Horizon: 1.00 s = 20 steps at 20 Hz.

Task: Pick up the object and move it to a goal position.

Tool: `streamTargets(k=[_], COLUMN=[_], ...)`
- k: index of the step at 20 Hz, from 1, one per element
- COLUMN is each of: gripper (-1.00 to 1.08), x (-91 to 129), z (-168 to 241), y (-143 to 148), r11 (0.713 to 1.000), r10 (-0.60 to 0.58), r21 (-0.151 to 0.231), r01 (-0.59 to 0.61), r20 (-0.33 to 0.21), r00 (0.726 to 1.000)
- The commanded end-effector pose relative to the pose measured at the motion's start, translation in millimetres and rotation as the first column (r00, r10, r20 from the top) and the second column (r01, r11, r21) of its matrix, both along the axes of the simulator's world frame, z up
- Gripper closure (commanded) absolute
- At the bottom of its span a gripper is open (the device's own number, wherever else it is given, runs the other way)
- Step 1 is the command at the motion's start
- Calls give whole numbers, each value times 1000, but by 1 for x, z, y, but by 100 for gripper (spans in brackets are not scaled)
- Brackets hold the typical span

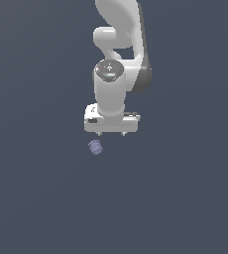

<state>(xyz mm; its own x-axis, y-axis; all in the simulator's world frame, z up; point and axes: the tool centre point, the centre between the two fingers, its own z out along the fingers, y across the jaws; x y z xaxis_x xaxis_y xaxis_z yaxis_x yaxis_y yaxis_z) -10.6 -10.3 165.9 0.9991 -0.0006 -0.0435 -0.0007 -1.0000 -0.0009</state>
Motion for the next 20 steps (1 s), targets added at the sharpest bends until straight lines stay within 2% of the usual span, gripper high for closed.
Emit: streamTargets(k=[1, 10, 20], gripper=[-92, -92, -92], x=[0, 2, 1], z=[0, 17, 12], y=[0, -28, -31], r11=[1000, 998, 1000], r10=[0, -57, -26], r21=[0, -6, -7], r01=[0, 57, 26], r20=[0, 31, 31], r00=[1000, 998, 999])
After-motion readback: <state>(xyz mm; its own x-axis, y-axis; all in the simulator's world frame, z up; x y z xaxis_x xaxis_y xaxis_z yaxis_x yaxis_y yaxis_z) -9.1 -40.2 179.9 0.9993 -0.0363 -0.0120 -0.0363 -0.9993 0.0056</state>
